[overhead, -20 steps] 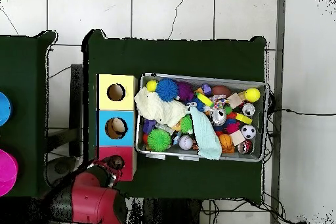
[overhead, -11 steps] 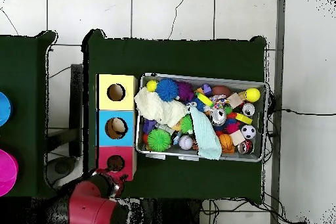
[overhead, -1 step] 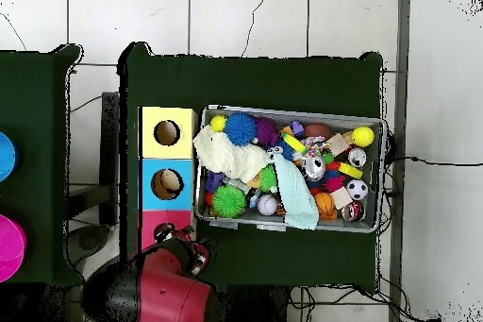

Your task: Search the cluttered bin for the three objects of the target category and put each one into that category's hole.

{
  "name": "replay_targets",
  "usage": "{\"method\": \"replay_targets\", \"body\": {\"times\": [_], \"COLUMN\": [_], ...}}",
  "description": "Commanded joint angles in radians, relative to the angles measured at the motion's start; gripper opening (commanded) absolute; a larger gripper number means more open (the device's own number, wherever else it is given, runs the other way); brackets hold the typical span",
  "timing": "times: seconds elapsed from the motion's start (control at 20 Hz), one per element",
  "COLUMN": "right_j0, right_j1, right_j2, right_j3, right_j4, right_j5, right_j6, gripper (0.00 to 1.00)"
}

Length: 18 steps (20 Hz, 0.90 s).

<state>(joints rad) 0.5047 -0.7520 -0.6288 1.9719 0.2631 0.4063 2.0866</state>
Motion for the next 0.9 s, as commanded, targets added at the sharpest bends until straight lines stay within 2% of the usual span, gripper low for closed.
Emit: {"method": "replay_targets", "body": {"times": [0.05,0.3,0.45,0.9], "right_j0": [-0.170,-0.272,-0.328,-0.319], "right_j1": [0.047,0.110,0.124,0.188], "right_j2": [0.178,0.314,0.401,0.443], "right_j3": [-0.030,-0.056,-0.053,-0.068], "right_j4": [-0.091,-0.104,-0.100,-0.041], "right_j5": [-0.157,-0.289,-0.354,-0.502], "right_j6": [-0.016,0.043,0.077,0.188], "gripper": [1.00,1.00,1.00,1.00]}}
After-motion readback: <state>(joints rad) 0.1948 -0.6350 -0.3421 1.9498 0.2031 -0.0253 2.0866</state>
